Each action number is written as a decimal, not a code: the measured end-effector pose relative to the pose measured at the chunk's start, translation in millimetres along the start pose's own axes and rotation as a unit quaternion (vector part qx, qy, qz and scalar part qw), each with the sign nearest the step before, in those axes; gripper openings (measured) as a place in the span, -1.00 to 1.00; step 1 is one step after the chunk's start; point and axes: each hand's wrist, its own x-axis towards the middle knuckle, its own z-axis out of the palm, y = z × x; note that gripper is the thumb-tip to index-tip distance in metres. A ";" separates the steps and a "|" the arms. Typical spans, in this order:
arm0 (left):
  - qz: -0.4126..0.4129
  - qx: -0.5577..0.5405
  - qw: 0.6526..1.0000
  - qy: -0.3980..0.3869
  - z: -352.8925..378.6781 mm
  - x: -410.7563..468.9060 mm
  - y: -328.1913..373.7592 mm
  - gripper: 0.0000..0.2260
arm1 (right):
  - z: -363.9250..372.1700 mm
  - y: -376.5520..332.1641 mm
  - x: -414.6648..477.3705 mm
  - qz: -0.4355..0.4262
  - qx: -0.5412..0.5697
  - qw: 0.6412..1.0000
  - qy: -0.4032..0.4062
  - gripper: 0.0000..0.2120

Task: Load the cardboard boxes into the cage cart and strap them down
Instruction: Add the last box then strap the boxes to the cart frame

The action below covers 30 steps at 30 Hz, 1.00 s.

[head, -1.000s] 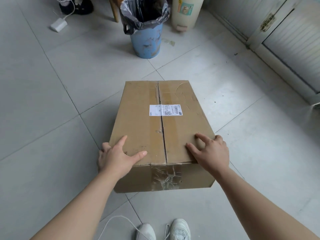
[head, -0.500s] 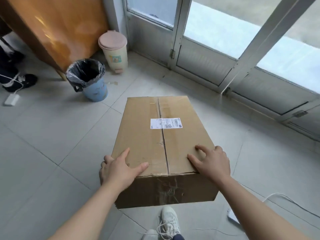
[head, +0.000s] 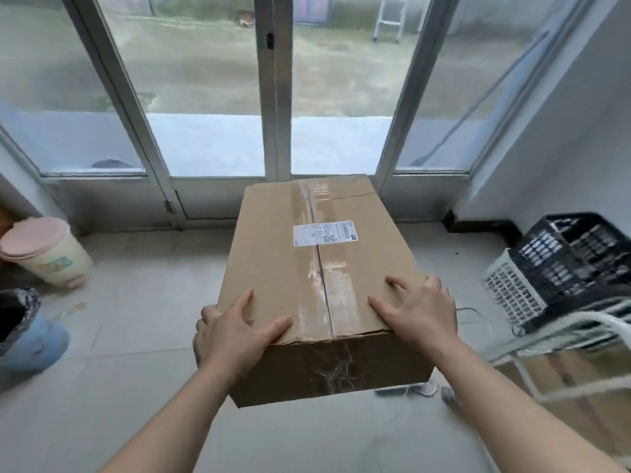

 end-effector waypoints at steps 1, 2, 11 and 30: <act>0.023 0.004 1.000 -0.003 3.9 -7.4 21.1 -0.14 | -16.6 19.6 -4.6 0.018 0.002 1.000 0.013 -0.41; 0.046 0.008 0.999 -0.007 8.3 -14.8 42.1 -0.14 | -32.4 39.3 -9.6 0.035 0.003 0.999 0.026 -0.40; 0.243 0.037 0.969 -0.036 75.7 -119.8 230.7 -0.16 | -150.2 238.0 -78.7 0.187 0.044 0.971 0.139 -0.41; 0.489 0.084 0.861 -0.110 264.4 -375.0 488.8 -0.18 | -256.5 577.8 -245.0 0.398 0.088 0.881 0.241 -0.39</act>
